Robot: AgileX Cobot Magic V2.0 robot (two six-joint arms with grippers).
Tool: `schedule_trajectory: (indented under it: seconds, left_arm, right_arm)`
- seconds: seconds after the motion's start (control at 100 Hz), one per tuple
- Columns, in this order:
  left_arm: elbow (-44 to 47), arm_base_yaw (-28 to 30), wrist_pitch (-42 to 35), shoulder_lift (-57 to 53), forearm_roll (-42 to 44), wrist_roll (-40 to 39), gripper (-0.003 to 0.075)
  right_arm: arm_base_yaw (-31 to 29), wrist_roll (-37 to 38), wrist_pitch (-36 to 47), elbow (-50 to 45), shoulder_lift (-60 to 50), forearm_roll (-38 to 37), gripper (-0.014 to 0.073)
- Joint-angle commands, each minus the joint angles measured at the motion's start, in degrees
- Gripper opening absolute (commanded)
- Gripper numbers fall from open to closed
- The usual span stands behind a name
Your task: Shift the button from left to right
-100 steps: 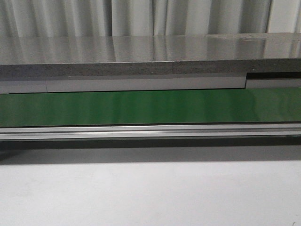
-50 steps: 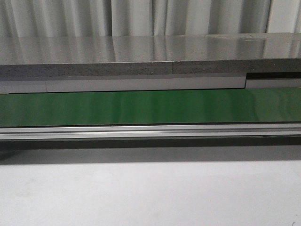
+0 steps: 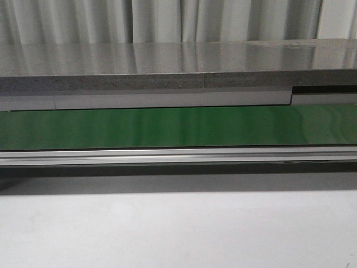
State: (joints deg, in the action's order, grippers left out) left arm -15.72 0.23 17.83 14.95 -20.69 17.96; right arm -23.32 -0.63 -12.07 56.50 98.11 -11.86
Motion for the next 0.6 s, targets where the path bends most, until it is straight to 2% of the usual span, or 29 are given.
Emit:
schedule_trajectory:
  seconds: [0.0,0.25,0.59]
  left_arm:
    - [-1.5,-0.4,-3.8,0.4,-0.9,0.0,-0.0019]
    - [-1.5,-0.4,-3.8,0.4,-0.9,0.0,-0.0019]
    - [-1.5,-0.4,-3.8,0.4,-0.9,0.0,-0.0019]
  right_arm:
    - [-0.2,-0.5,3.3,1.5,-5.4,0.8,0.0440]
    - [2.3,-0.5,3.7,1.5,-13.0,6.1,0.0436]
    - [12.0,-0.5,3.9,-1.5,-23.4,11.2,0.0436]
